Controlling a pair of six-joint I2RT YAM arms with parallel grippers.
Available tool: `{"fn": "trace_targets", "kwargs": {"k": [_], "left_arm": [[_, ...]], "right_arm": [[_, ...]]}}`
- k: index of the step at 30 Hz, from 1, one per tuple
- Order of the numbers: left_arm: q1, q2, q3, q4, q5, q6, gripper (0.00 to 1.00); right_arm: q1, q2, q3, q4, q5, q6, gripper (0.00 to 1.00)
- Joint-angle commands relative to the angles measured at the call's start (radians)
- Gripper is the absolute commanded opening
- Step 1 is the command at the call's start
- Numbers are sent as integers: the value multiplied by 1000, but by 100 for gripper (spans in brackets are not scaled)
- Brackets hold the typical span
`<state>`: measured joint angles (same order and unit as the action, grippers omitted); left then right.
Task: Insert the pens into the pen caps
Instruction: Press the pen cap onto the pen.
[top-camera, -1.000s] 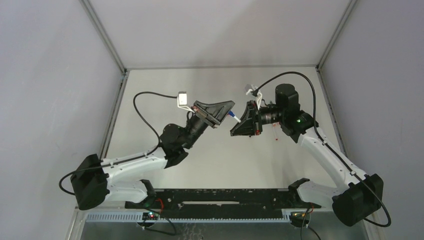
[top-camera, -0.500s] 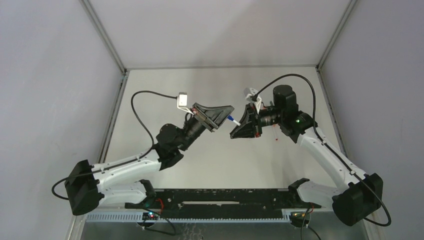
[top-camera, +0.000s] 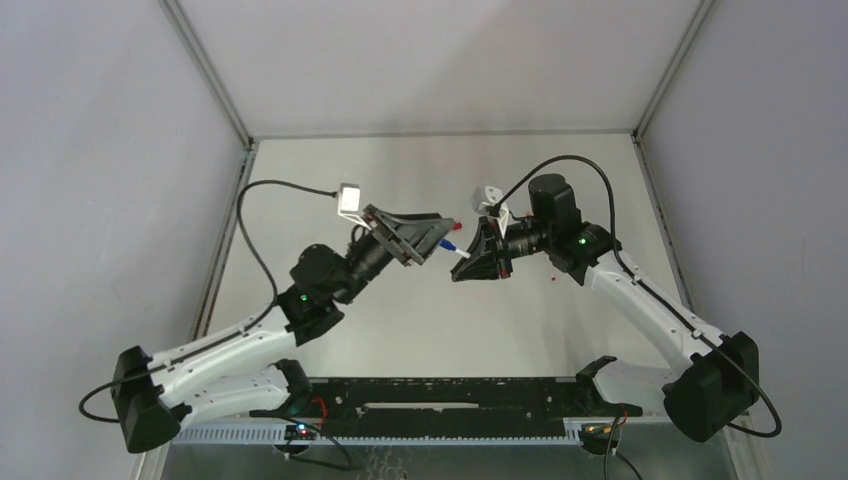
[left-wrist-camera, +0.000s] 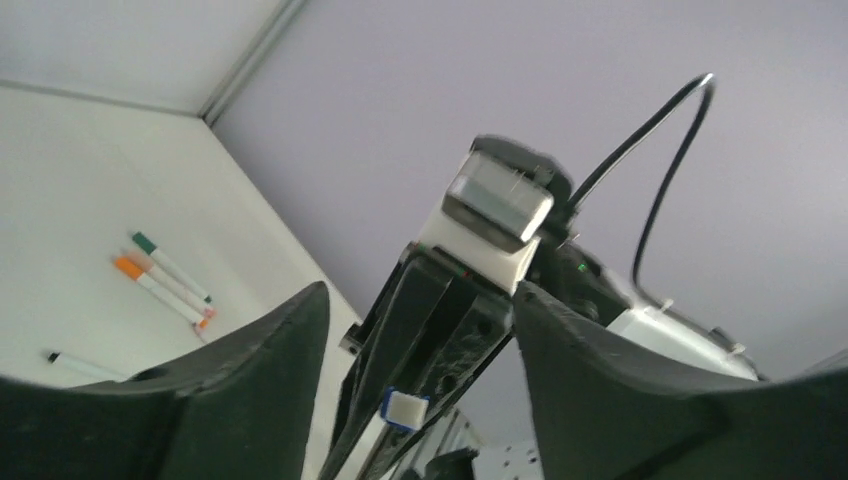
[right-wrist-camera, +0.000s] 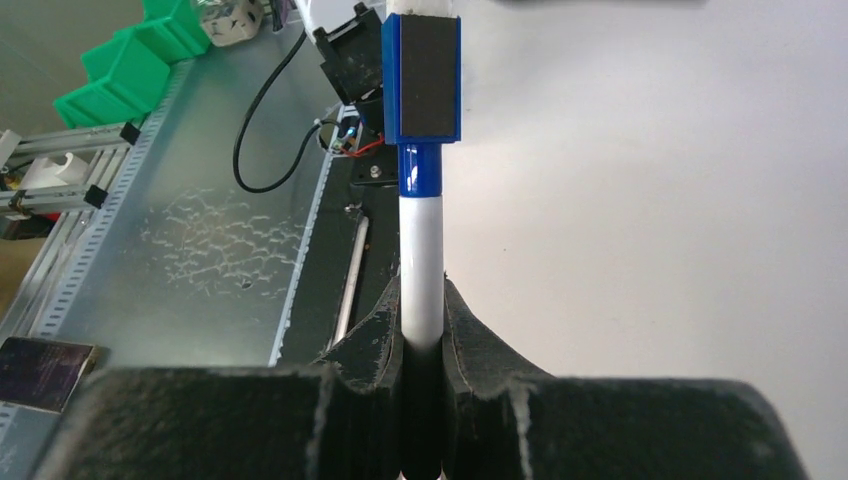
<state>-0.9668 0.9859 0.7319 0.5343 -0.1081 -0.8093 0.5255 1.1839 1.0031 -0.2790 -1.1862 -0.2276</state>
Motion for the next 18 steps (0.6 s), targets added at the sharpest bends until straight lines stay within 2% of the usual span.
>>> {"fn": "trace_targets", "kwargs": {"k": [1, 6, 9, 12, 18], "left_arm": [[13, -104, 0, -1, -50, 70, 78], [12, -191, -53, -51, -49, 199, 84], [13, -237, -106, -93, -62, 275, 86], [13, -273, -190, -105, -106, 297, 92], [16, -313, -356, -47, -164, 260, 96]], "right_arm": [[-2, 1, 38, -21, -1, -70, 0], [-46, -6, 38, -56, -45, -116, 0], [-88, -13, 36, -93, -9, -169, 0], [-120, 11, 36, -109, 156, -187, 0], [-189, 177, 37, -32, 647, -112, 0]]}}
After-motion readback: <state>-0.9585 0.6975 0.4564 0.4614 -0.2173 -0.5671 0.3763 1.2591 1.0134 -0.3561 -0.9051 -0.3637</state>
